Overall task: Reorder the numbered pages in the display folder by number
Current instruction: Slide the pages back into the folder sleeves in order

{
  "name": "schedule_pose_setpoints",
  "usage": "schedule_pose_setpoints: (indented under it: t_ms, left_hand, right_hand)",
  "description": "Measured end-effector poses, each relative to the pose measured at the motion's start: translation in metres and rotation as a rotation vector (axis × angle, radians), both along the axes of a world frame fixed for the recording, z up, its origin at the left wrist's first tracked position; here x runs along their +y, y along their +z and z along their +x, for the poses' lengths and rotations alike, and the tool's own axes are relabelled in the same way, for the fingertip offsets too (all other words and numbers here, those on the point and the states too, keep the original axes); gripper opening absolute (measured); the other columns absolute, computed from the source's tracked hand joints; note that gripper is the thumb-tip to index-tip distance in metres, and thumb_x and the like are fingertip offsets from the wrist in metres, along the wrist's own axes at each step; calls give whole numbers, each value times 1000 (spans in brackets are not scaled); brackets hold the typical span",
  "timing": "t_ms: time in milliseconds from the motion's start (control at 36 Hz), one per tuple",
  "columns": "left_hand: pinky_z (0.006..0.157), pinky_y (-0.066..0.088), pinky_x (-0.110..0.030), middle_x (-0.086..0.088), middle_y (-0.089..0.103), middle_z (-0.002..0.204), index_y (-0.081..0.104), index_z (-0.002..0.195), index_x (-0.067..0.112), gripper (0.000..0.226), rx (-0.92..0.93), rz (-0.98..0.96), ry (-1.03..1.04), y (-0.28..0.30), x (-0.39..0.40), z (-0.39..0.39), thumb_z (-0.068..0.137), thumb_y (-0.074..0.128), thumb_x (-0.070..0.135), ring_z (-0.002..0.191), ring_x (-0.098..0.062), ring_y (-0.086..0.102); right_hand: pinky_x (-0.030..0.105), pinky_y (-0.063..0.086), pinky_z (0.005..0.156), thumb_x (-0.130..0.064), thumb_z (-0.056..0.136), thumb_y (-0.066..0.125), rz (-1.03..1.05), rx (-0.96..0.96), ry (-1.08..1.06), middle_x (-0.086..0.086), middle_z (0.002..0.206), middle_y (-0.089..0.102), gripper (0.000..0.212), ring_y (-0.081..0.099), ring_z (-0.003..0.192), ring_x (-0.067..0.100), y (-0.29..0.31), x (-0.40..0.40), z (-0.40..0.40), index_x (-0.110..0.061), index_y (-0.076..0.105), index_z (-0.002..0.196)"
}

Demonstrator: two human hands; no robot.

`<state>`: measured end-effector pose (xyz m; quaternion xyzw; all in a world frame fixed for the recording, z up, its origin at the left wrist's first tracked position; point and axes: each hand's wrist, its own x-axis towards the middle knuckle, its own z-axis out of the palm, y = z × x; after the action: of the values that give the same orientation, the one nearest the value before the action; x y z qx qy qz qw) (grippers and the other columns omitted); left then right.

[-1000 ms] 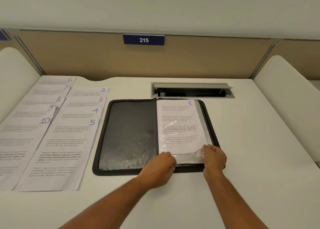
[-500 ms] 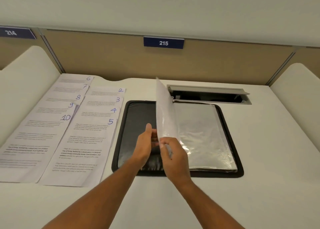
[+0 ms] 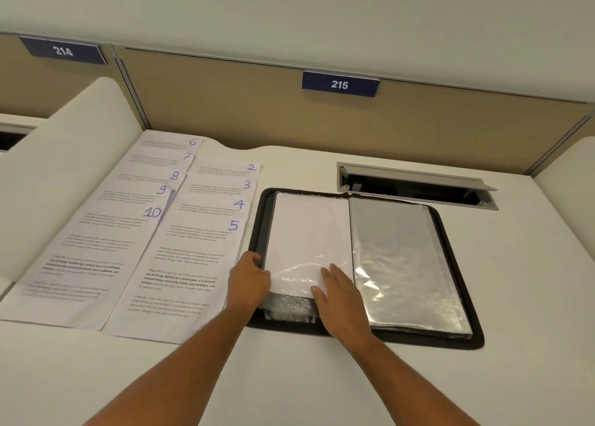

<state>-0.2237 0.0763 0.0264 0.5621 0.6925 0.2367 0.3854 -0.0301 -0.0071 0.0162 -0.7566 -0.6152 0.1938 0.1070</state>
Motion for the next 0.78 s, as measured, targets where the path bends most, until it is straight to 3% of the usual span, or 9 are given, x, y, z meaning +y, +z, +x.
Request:
schedule_pose_setpoints:
  t_ms: [111, 278, 389, 583, 694, 778]
  left_hand:
    - [83, 53, -28, 2, 62, 101, 54, 128, 18, 38, 143, 66, -61, -1, -3, 1, 93, 64, 7, 90, -16, 63]
    - [92, 43, -18, 3, 53, 128, 55, 133, 20, 47, 321, 269, -333, -6, -7, 1, 90, 69, 8, 114, -14, 55]
    - [95, 49, -21, 6, 55, 120, 64, 124, 19, 30, 362, 288, -466, -12, -3, 2, 94, 66, 14, 109, -8, 51]
    - [92, 44, -16, 9, 58, 118, 67, 119, 21, 21, 310, 333, -453, -13, 22, -7, 99, 61, 22, 104, -5, 53]
    - [87, 49, -22, 7, 59, 104, 66, 104, 22, 11, 327, 356, -428, -5, 54, -25, 99, 57, 21, 95, -8, 55]
    - [91, 48, -23, 3, 62, 111, 67, 113, 18, 18, 343, 355, -423, 1, 87, -43, 99, 56, 18, 102, -12, 57]
  right_hand:
    - [38, 22, 125, -45, 109, 36, -10, -81, 56, 4, 167, 25, 52, 19, 155, 23, -5, 2, -4, -19, 41, 153]
    - [39, 24, 123, -42, 108, 40, 46, -85, 57, 5, 165, 31, 53, 27, 152, 23, -2, 15, -12, -16, 40, 155]
    - [38, 19, 125, -43, 109, 38, -1, -95, 101, 5, 167, 26, 54, 22, 154, 23, -2, 27, -19, -16, 36, 156]
    - [36, 34, 116, -42, 107, 43, 33, -132, 104, 4, 154, 46, 46, 42, 140, 22, 3, 61, -30, -16, 52, 144]
    - [35, 32, 119, -42, 107, 43, 21, -132, 106, 2, 157, 43, 48, 39, 143, 21, 12, 90, -38, -18, 46, 149]
    - [35, 33, 118, -39, 107, 45, 26, -135, 117, 2, 155, 44, 47, 42, 141, 21, 19, 116, -45, -17, 46, 149]
